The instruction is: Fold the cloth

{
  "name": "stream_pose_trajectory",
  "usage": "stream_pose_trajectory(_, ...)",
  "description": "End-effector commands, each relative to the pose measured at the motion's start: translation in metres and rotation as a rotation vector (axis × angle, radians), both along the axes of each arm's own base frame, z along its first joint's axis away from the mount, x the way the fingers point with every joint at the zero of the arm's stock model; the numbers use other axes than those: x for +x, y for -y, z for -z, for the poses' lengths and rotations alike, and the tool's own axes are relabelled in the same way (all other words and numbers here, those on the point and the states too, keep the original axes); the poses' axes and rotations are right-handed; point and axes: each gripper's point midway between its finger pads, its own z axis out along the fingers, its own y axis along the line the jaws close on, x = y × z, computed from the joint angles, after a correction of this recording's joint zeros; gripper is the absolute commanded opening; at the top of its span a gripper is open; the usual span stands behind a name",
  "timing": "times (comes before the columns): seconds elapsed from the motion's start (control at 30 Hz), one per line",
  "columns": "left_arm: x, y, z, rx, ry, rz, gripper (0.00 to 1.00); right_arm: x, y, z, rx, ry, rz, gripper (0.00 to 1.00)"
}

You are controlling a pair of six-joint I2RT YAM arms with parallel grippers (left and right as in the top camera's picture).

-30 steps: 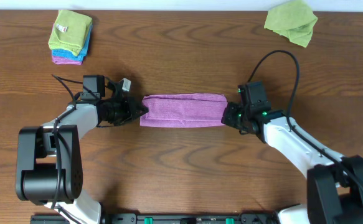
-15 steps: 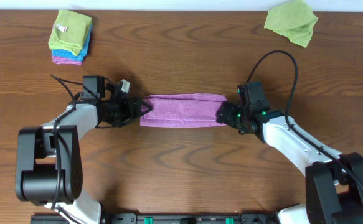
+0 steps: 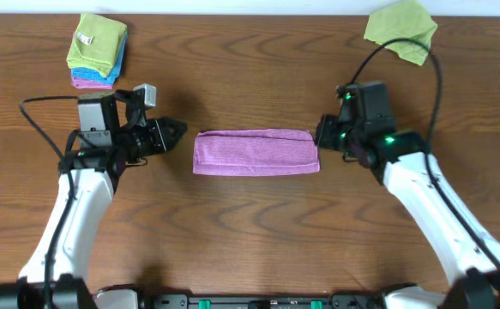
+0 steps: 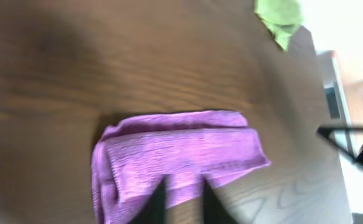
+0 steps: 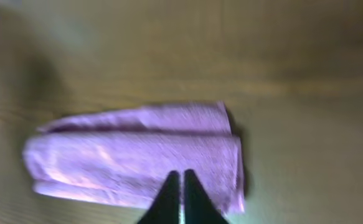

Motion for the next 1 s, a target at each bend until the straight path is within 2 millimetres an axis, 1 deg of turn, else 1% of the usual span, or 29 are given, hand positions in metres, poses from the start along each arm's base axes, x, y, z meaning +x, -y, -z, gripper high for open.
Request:
stream_pose_trajectory(0.0, -0.001, 0.018, -0.008, 0.063, 0.068, 0.077, 0.06, 0.001, -0.001, -0.009, -0.039, 0.039, -0.032, 0.02)
stream_pose_trajectory(0.03, 0.001, 0.020, -0.001, 0.111, 0.059, 0.062, 0.06, 0.001, -0.001, -0.004, -0.055, 0.030, -0.031, 0.02)
stream_pose_trajectory(0.1, 0.004, 0.016, 0.021, 0.273, 0.030, 0.004, 0.06, 0.001, -0.005, 0.008, -0.079, 0.004, -0.038, 0.02)
stream_pose_trajectory(0.13, 0.006, 0.014, 0.033, 0.372, 0.021, -0.028, 0.06, 0.000, -0.007, 0.016, -0.092, -0.015, -0.043, 0.02)
stream_pose_trajectory(0.2, 0.008, 0.014, 0.050, 0.512, 0.016, -0.060, 0.06, 0.000, -0.009, 0.035, -0.126, -0.057, -0.044, 0.02)
stream_pose_trajectory(0.23, 0.009, 0.015, 0.055, 0.550, 0.015, -0.067, 0.06, 0.000, -0.009, 0.041, -0.134, -0.073, -0.042, 0.02)
stream_pose_trajectory(0.27, 0.010, 0.016, 0.066, 0.615, 0.008, -0.080, 0.06, -0.001, -0.009, 0.053, -0.144, -0.104, -0.045, 0.02)
stream_pose_trajectory(0.3, 0.011, 0.018, 0.073, 0.636, 0.004, -0.078, 0.06, -0.001, -0.009, 0.058, -0.145, -0.117, -0.042, 0.01)
stream_pose_trajectory(0.37, 0.012, 0.023, 0.088, 0.646, -0.019, -0.066, 0.06, -0.002, -0.009, 0.068, -0.149, -0.146, -0.038, 0.02)
stream_pose_trajectory(0.43, 0.013, 0.025, 0.101, 0.640, -0.052, -0.079, 0.06, -0.003, -0.009, 0.073, -0.151, -0.158, -0.036, 0.01)
stream_pose_trajectory(0.53, 0.015, 0.027, 0.119, 0.633, -0.088, -0.083, 0.06, -0.002, -0.009, 0.074, -0.152, -0.159, -0.036, 0.02)
stream_pose_trajectory(0.57, 0.015, 0.027, 0.130, 0.637, -0.110, -0.075, 0.06, -0.002, -0.009, 0.073, -0.151, -0.157, -0.036, 0.02)
stream_pose_trajectory(0.6, 0.014, 0.029, 0.137, 0.631, -0.123, -0.062, 0.06, -0.002, -0.009, 0.073, -0.151, -0.157, -0.036, 0.01)
stream_pose_trajectory(0.67, 0.011, 0.036, 0.149, 0.603, -0.153, -0.035, 0.06, -0.002, -0.010, 0.073, -0.148, -0.159, -0.038, 0.02)
stream_pose_trajectory(0.77, 0.003, 0.040, 0.167, 0.584, -0.208, -0.010, 0.06, -0.004, -0.013, 0.073, -0.130, -0.164, -0.051, 0.02)
stream_pose_trajectory(0.87, -0.004, 0.038, 0.176, 0.598, -0.246, 0.001, 0.06, -0.005, -0.013, 0.074, -0.133, -0.170, -0.052, 0.02)
stream_pose_trajectory(0.97, -0.008, 0.037, 0.178, 0.604, -0.263, 0.005, 0.06, -0.005, -0.012, 0.074, -0.142, -0.168, -0.066, 0.02)
